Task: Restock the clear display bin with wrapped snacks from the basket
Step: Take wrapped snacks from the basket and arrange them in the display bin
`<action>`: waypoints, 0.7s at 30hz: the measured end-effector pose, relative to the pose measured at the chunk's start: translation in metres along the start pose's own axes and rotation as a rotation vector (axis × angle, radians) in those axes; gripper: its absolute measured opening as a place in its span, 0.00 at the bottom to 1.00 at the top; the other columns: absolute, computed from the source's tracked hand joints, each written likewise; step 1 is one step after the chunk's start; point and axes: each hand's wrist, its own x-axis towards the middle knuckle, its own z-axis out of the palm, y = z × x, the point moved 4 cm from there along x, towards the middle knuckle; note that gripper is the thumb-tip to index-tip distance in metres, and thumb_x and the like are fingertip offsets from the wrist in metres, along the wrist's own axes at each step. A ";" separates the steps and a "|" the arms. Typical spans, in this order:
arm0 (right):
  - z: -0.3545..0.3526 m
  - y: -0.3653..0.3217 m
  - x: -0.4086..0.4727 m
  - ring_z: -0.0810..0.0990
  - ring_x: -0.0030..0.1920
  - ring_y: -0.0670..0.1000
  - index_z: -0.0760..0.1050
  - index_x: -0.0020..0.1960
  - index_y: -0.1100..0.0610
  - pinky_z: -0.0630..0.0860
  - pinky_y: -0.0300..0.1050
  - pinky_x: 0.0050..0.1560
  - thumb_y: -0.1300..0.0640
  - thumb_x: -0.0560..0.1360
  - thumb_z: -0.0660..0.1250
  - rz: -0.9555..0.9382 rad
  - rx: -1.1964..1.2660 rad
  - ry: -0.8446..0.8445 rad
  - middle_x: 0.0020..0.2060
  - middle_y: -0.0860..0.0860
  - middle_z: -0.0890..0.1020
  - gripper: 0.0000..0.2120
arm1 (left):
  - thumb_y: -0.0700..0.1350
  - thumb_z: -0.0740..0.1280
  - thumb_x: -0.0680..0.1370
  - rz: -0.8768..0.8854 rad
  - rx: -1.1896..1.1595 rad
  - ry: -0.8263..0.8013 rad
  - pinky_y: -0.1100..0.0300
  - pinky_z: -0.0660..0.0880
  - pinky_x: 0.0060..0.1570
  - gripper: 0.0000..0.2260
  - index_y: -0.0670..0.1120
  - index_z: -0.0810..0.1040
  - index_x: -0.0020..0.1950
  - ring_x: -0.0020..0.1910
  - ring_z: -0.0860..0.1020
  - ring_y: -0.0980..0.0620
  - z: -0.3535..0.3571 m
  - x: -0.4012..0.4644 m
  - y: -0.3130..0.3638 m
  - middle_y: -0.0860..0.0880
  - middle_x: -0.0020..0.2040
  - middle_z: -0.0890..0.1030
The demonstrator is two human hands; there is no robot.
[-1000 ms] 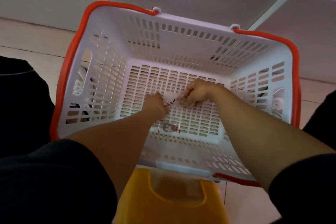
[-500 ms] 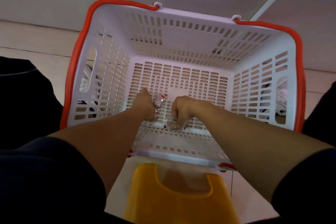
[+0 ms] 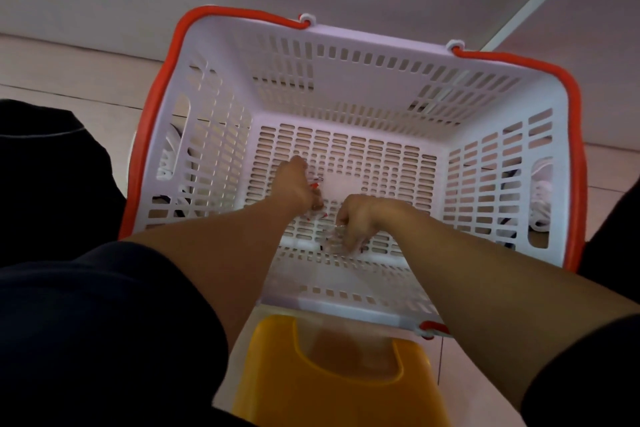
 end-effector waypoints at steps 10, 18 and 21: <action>-0.028 0.041 -0.024 0.83 0.50 0.53 0.79 0.56 0.57 0.83 0.53 0.52 0.66 0.71 0.76 -0.002 0.648 0.076 0.52 0.53 0.82 0.16 | 0.38 0.76 0.69 -0.117 -0.231 -0.162 0.61 0.79 0.38 0.07 0.40 0.81 0.44 0.34 0.80 0.52 0.015 -0.001 0.009 0.47 0.36 0.81; -0.069 0.020 -0.110 0.83 0.39 0.48 0.77 0.52 0.56 0.81 0.45 0.46 0.65 0.78 0.66 -0.372 1.488 0.105 0.40 0.53 0.83 0.06 | 0.41 0.61 0.77 -0.172 -1.010 -0.559 0.54 0.78 0.40 0.13 0.43 0.81 0.34 0.34 0.78 0.49 -0.040 -0.041 0.073 0.46 0.37 0.78; -0.087 0.005 -0.160 0.82 0.41 0.46 0.78 0.51 0.54 0.79 0.44 0.47 0.61 0.73 0.69 -0.464 1.464 0.206 0.41 0.50 0.84 0.08 | 0.38 0.58 0.77 -0.085 -1.053 -0.629 0.40 0.80 0.45 0.07 0.43 0.76 0.45 0.38 0.81 0.49 -0.066 -0.076 0.110 0.46 0.40 0.78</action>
